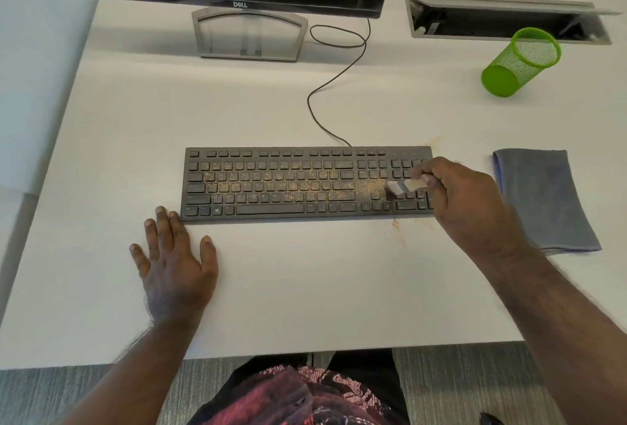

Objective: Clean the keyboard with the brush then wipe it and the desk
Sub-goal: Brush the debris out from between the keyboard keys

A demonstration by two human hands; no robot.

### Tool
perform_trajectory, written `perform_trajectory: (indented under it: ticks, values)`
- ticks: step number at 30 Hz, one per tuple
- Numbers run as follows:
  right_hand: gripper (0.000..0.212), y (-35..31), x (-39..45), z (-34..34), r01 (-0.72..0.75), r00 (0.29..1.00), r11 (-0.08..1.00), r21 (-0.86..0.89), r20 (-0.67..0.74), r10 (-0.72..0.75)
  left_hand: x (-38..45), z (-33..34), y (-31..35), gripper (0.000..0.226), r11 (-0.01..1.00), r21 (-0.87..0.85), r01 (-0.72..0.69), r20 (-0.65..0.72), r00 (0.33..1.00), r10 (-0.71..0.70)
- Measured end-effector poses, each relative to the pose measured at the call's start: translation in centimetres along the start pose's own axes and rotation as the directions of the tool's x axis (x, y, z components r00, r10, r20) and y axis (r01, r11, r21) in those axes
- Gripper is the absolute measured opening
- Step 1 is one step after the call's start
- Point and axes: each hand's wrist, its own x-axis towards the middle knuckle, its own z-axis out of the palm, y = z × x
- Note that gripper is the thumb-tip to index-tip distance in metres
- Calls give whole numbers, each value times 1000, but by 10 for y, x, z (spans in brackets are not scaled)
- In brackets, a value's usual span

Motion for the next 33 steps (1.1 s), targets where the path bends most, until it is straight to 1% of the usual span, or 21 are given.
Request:
perform_trajectory:
  ticks: [5, 11, 15, 17, 20, 22, 25, 27, 30, 31, 33]
  values:
    - [20, -4, 3, 12, -17, 1000, 999, -34, -13, 17, -1, 0, -1, 80, 1000, -1, 0, -1, 1000, 0]
    - [22, -20, 9, 23, -19, 997, 999, 35, -78, 22, 0, 0, 0, 80, 1000, -6, 2, -6, 1000, -2]
    - [20, -17, 15, 20, -54, 991, 998, 17, -124, 55, 0, 0, 1, 80, 1000, -10, 5, -9, 1000, -5]
    - [21, -18, 15, 23, -52, 993, 998, 32, -101, 55, 0, 0, 1, 79, 1000, -10, 3, -6, 1000, -3]
    - [21, -24, 12, 30, -7, 1000, 999, 54, -18, 8, 0, 0, 0, 79, 1000, -9, 4, -5, 1000, -4]
    - [21, -26, 13, 29, 21, 999, 998, 58, -28, -19, 0, 0, 0, 79, 1000, -10, 3, -8, 1000, -3]
    - [21, -23, 17, 24, -6, 996, 997, 81, -91, 13, 0, -1, 0, 79, 1000, -6, 2, -6, 1000, -2]
    - [21, -25, 17, 25, -6, 998, 996, 85, -69, 12, 0, 0, 0, 79, 1000, -3, 3, -8, 1000, -3]
    - [18, -29, 12, 32, 47, 999, 997, 69, 3, -47, 0, 0, 0, 79, 1000, -5, 1, -8, 1000, -1]
    - [18, -29, 12, 32, 46, 999, 996, 79, 12, -47, 0, 0, 0, 79, 1000, -4, 1, -11, 1000, -1]
    - [19, -29, 13, 31, 25, 1000, 995, 93, -19, -23, 0, 1, 0, 79, 1000, -2, -1, -13, 1000, 1]
